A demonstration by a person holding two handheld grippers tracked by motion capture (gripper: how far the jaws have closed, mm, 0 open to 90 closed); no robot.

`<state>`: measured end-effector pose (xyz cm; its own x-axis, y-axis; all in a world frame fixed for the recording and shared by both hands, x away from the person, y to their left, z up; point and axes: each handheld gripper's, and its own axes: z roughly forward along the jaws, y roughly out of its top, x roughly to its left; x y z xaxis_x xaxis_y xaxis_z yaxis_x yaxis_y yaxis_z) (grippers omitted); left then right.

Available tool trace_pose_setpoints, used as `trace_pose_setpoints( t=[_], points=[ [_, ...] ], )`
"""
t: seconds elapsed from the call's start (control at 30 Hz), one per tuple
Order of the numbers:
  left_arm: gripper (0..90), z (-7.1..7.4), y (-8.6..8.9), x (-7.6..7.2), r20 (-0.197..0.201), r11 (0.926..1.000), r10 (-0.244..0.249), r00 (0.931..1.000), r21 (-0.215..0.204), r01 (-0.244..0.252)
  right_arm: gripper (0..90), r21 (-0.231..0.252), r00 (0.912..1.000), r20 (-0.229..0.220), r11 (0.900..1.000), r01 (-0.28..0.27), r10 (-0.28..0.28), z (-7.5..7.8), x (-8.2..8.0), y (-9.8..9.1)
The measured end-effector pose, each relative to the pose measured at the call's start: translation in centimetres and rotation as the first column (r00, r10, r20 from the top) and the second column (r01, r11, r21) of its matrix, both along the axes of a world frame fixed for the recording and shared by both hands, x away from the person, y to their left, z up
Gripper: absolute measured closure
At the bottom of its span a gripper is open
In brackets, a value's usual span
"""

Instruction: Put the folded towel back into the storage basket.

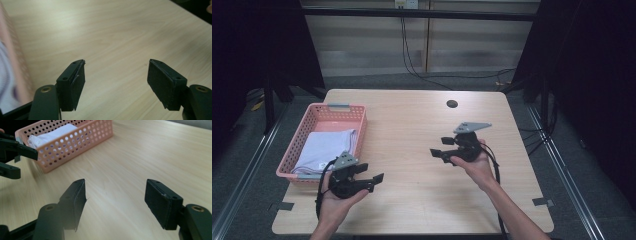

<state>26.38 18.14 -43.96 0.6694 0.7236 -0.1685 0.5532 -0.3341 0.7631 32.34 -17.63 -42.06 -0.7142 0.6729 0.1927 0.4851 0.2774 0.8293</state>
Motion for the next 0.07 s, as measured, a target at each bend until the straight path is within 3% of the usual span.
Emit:
trace_pose_setpoints(
  t=[0.07],
  points=[
    [28.3, -0.51, -0.37, -0.31, 0.01, 0.9999, 0.012, 0.9999, -0.011, -0.012, 31.6, 0.015, 0.9998, -0.003, 0.9997, 0.019, -0.019, -0.44, -1.25, -1.66]
  ],
)
